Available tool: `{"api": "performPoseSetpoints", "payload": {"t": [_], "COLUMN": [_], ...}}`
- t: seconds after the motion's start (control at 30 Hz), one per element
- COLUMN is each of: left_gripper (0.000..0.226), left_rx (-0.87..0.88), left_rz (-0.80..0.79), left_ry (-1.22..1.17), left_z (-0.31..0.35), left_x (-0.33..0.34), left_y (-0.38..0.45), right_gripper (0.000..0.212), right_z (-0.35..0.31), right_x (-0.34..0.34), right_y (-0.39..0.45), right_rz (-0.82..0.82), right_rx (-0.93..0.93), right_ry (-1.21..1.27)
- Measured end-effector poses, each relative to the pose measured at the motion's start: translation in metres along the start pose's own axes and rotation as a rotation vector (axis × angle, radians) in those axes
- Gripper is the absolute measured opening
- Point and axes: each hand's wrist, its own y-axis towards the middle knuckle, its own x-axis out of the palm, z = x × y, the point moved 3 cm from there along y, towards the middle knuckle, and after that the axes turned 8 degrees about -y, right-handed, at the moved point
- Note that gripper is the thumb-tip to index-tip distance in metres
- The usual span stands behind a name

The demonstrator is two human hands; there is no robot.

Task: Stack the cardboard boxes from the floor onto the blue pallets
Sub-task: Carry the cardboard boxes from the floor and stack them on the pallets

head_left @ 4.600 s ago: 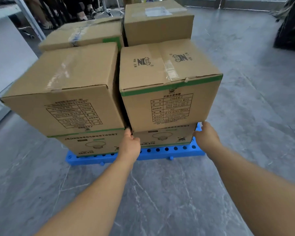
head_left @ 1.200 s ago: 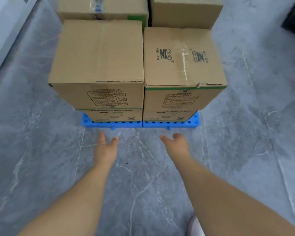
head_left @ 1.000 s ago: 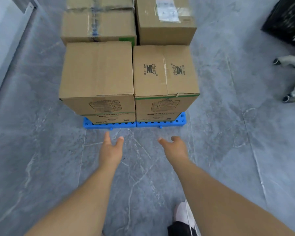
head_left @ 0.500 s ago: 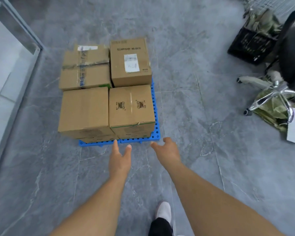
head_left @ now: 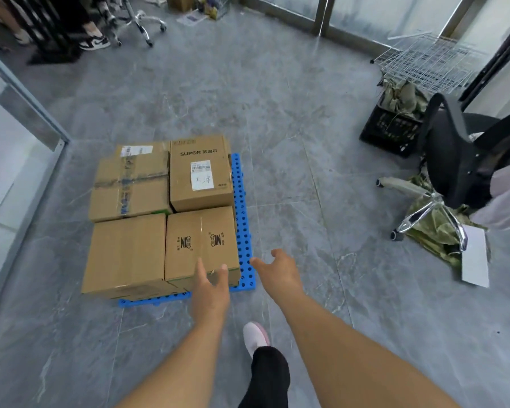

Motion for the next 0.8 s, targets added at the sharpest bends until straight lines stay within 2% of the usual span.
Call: {"api": "performPoseSetpoints", "payload": {"t": [0.13,0.47,0.8], "left_gripper": [0.065,0.066,0.070], "left_rx": [-0.004,-0.052,-0.120], "left_rz": [-0.002,0.061,0.298], "left_ry": [-0.090,-0.095,-0.286], "left_z": [0.035,0.104,0.158], "left_x": [0.030,0.076,0.120], "left_y": [0.025,0.091,0.131], "right_gripper": [0.064,0.066,0.066], "right_z": [-0.026,-0.089,-0.145], "right_x": [-0.028,-0.070,-0.118], "right_y": [0.040,0.125,0.214], "right_rz": [0.005,-0.067,-0.210], "right_rx": [-0.018,-0.036,-0.220], "right_ry": [-0.011,-0.059,-0.271]}}
